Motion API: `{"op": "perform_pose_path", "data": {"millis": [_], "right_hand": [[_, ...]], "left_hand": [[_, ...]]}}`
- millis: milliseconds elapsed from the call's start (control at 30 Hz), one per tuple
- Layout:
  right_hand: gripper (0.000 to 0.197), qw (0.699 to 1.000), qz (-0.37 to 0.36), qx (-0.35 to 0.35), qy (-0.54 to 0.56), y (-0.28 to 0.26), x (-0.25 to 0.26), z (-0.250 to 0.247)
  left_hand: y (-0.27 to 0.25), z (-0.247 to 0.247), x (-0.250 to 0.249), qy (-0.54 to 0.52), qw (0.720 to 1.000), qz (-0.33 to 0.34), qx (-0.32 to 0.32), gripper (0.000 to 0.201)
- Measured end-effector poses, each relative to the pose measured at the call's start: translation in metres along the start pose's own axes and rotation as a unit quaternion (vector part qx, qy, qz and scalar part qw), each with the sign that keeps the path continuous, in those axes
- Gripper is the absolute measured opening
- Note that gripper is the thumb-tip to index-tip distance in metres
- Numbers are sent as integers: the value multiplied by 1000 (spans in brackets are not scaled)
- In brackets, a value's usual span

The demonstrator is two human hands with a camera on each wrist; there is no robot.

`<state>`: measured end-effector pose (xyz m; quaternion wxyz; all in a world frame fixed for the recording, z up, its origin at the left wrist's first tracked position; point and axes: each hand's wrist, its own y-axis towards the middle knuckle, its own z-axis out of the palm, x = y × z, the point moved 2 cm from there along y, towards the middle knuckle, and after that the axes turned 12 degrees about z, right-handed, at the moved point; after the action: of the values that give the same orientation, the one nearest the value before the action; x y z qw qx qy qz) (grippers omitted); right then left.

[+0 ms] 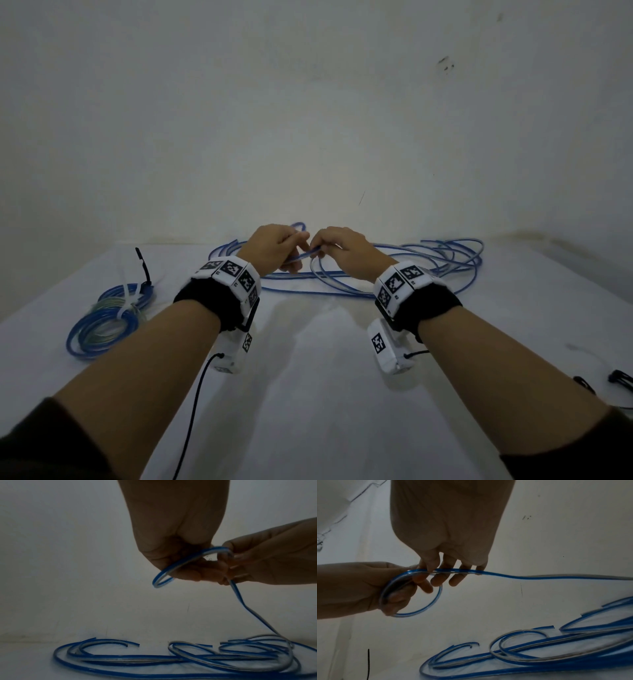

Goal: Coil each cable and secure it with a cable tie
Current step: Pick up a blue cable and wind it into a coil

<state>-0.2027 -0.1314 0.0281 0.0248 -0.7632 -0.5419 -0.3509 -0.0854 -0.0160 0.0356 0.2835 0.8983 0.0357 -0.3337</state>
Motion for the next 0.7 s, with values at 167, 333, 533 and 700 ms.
{"op": "perform_pose_path", "data": {"millis": [167, 333, 533, 700], "right_hand": [[30, 996, 17, -6, 83, 0, 2, -3], [8, 982, 74, -41, 167, 0, 1, -7], [16, 983, 12, -156, 96, -1, -10, -14], [14, 951, 4, -305, -42, -6, -31, -19]], "left_hand": [[0, 5, -1, -94, 995, -36, 6, 45], [-3, 7, -9, -217, 972, -72, 62, 46], [-2, 3, -15, -292, 953, -70, 31, 39], [0, 0, -16, -322, 943, -82, -4, 45]]}}
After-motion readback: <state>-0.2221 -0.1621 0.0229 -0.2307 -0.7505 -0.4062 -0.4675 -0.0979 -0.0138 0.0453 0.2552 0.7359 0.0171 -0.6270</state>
